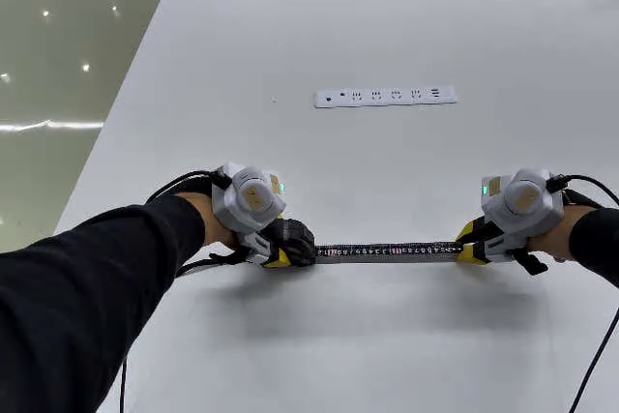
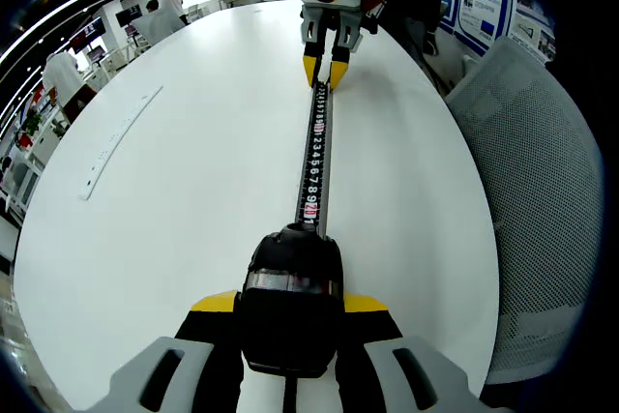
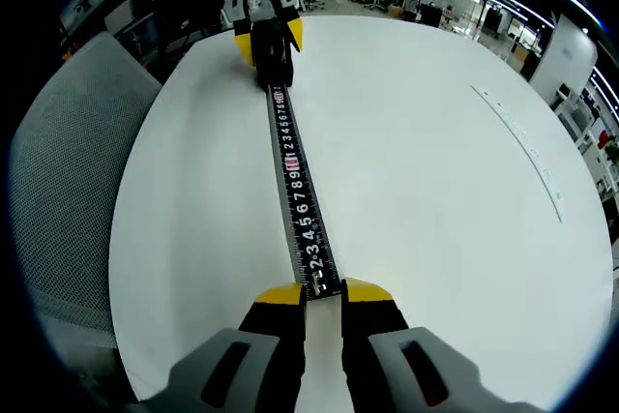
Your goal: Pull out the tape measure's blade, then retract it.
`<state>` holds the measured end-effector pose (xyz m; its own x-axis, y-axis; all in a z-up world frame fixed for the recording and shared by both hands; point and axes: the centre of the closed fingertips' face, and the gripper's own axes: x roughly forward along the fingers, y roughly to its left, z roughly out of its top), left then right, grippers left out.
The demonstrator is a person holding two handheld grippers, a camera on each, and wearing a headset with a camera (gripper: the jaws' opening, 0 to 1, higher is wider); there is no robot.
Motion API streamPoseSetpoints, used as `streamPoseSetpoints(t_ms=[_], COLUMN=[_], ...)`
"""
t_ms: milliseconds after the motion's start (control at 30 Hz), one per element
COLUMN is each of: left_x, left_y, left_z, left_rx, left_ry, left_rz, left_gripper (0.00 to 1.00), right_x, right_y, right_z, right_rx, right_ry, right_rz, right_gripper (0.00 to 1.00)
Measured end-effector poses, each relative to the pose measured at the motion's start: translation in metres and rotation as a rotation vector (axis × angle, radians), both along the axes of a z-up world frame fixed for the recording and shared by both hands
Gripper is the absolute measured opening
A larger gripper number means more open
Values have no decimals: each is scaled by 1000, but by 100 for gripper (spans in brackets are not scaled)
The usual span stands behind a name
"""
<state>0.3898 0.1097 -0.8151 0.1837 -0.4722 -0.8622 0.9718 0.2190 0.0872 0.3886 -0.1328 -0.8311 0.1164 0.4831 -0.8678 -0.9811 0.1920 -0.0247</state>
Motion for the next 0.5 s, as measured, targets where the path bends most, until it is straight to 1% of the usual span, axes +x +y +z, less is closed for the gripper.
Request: streamPoseSetpoints(t_ms=[167, 500], left_x=[0, -1], left_y=[0, 0], left_z=[0, -1], left_rx=[-1, 0], left_ry=[1, 0], left_rz=[2, 4], left_gripper=[33, 33], right_x=[-1, -4], right_y=[-5, -7], right_z=[1, 2], right_rx=[4, 1], right_ry=[1, -1], right_rz=[-11, -9], right_gripper=[8, 8])
